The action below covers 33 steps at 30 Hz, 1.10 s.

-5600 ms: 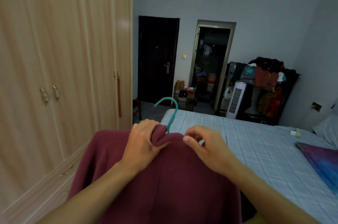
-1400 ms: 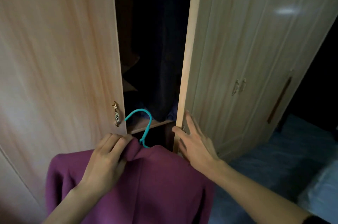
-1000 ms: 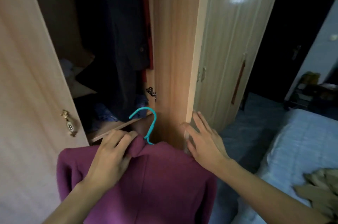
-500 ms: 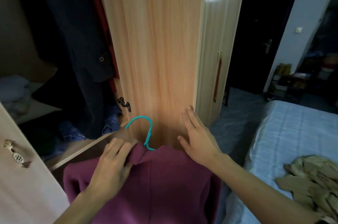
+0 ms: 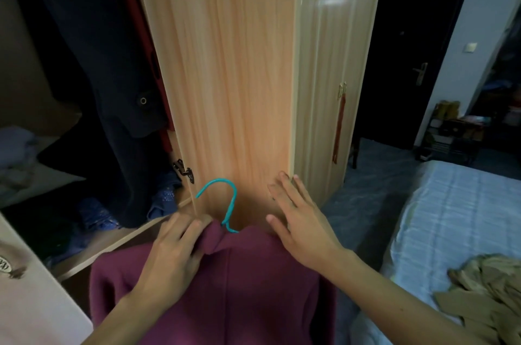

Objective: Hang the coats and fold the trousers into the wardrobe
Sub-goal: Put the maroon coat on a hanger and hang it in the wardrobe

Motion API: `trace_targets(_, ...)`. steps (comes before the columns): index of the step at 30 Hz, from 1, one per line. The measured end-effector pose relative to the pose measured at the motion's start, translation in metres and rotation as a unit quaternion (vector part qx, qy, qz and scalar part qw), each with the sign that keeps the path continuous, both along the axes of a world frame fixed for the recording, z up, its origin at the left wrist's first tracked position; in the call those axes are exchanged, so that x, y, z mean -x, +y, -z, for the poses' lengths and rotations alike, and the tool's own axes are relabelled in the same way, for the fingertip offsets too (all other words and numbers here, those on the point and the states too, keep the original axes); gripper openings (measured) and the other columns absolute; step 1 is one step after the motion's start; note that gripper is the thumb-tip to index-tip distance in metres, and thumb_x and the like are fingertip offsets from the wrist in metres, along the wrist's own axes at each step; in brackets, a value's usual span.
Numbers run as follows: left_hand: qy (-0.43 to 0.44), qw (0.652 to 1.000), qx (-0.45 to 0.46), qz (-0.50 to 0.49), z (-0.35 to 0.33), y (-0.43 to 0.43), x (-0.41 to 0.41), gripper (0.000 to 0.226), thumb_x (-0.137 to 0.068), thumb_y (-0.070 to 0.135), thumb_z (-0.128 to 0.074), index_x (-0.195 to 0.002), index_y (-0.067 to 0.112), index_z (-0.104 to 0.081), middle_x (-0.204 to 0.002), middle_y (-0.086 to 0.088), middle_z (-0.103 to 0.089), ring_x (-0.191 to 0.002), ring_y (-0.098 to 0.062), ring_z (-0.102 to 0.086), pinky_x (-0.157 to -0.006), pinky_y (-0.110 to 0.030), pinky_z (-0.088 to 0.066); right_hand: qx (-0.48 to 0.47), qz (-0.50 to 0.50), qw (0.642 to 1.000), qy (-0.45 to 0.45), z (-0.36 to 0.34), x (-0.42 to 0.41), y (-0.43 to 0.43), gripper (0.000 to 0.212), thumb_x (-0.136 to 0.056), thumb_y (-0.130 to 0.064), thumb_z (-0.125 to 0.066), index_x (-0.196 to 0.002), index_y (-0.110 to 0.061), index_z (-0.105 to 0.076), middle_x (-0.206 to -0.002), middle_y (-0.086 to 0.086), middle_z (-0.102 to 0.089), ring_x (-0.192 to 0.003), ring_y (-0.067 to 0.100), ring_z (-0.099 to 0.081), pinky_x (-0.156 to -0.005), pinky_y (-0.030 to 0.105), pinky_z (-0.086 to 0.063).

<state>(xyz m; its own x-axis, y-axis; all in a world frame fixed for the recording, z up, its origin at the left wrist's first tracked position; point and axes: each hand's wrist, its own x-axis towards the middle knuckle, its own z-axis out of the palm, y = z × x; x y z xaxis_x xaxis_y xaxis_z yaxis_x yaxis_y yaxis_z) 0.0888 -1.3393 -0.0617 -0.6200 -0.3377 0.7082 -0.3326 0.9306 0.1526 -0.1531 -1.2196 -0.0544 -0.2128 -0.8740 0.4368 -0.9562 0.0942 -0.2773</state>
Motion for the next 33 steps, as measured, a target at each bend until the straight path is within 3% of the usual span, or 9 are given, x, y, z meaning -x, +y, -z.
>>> trace_targets(3, -0.007, 1.0, 0.003, -0.007, 0.0, -0.007, -0.004, 0.035, -0.08, 0.014, -0.058, -0.115, 0.02, -0.055, -0.101, 0.004, -0.054, -0.089, -0.023, -0.054, -0.081, -0.036, -0.045, 0.047, 0.031, 0.998, 0.025, -0.004, -0.008, -0.001, 0.065, -0.098, -0.057, -0.029, -0.154, -0.025, -0.028, -0.163, -0.001, -0.02, -0.146, 0.023, -0.024, -0.11, 0.043, -0.034)
trace_targets(7, 0.002, 1.0, 0.003, -0.018, -0.004, -0.015, -0.016, 0.039, -0.077, 0.01, -0.063, -0.115, 0.019, -0.056, -0.101, 0.002, -0.057, -0.089, -0.025, -0.056, -0.08, -0.037, -0.045, 0.075, -0.002, 0.997, 0.035, -0.011, -0.027, -0.005, 0.065, -0.094, -0.063, -0.041, -0.147, -0.025, -0.04, -0.152, 0.001, -0.038, -0.138, 0.02, -0.035, -0.104, 0.039, -0.035)
trace_targets(11, 0.039, 0.998, -0.001, -0.041, -0.012, -0.022, -0.035, 0.038, -0.08, 0.015, -0.06, -0.118, 0.017, -0.057, -0.103, 0.001, -0.057, -0.09, -0.024, -0.055, -0.076, -0.044, -0.049, 0.061, -0.041, 0.996, 0.042, -0.012, -0.055, -0.017, 0.053, -0.09, -0.063, -0.046, -0.12, -0.024, -0.065, -0.109, -0.005, -0.063, -0.1, 0.017, -0.059, -0.089, 0.039, -0.049)
trace_targets(14, 0.066, 0.995, -0.003, -0.073, -0.018, -0.021, -0.052, 0.045, -0.073, 0.008, -0.065, -0.118, 0.015, -0.057, -0.102, 0.001, -0.057, -0.089, -0.024, -0.055, -0.077, -0.045, -0.049, 0.076, -0.061, 0.995, 0.039, -0.019, -0.079, -0.029, 0.043, -0.089, -0.057, -0.049, -0.104, -0.021, -0.068, -0.092, -0.005, -0.064, -0.085, 0.017, -0.061, -0.077, 0.039, -0.053)
trace_targets(19, 0.097, 0.99, 0.006, -0.103, -0.032, -0.018, -0.089, 0.041, -0.077, 0.017, -0.057, -0.118, 0.019, -0.054, -0.103, 0.002, -0.055, -0.089, -0.022, -0.054, -0.077, -0.042, -0.045, 0.146, -0.093, 0.982, 0.072, -0.03, -0.121, -0.045, 0.031, -0.085, -0.033, -0.072, -0.109, -0.016, -0.061, -0.096, -0.001, -0.058, -0.084, 0.018, -0.059, -0.073, 0.035, -0.056)
trace_targets(24, 0.107, 0.985, 0.02, -0.137, -0.04, -0.015, -0.13, 0.042, -0.076, 0.023, -0.048, -0.118, 0.02, -0.053, -0.104, 0.008, -0.05, -0.089, -0.021, -0.052, -0.076, -0.038, -0.039, 0.172, -0.127, 0.973, 0.083, -0.036, -0.162, -0.059, 0.033, -0.085, -0.025, -0.058, -0.117, -0.015, -0.055, -0.104, 0.003, -0.052, -0.087, 0.019, -0.057, -0.071, 0.036, -0.057)
trace_targets(28, 0.07, 0.983, 0.02, -0.169, -0.046, -0.01, -0.161, 0.044, -0.076, 0.027, -0.049, -0.12, 0.023, -0.052, -0.101, 0.007, -0.052, -0.086, -0.023, -0.052, -0.074, -0.043, -0.045, 0.187, -0.141, 0.97, 0.061, -0.038, -0.192, -0.066, 0.033, -0.086, -0.022, -0.056, -0.118, -0.014, -0.053, -0.105, 0.004, -0.052, -0.086, 0.018, -0.059, -0.065, 0.033, -0.057)
trace_targets(33, 0.019, 0.98, -0.017, -0.196, -0.055, -0.015, -0.186, 0.059, -0.073, 0.022, -0.076, -0.126, 0.023, -0.05, -0.109, 0.002, -0.053, -0.094, -0.026, -0.054, -0.08, -0.049, -0.049, 0.221, -0.136, 0.965, 0.028, -0.038, -0.219, -0.078, 0.036, -0.084, -0.019, -0.069, -0.116, -0.014, -0.054, -0.105, 0.002, -0.055, -0.087, 0.016, -0.061, -0.062, 0.03, -0.059)
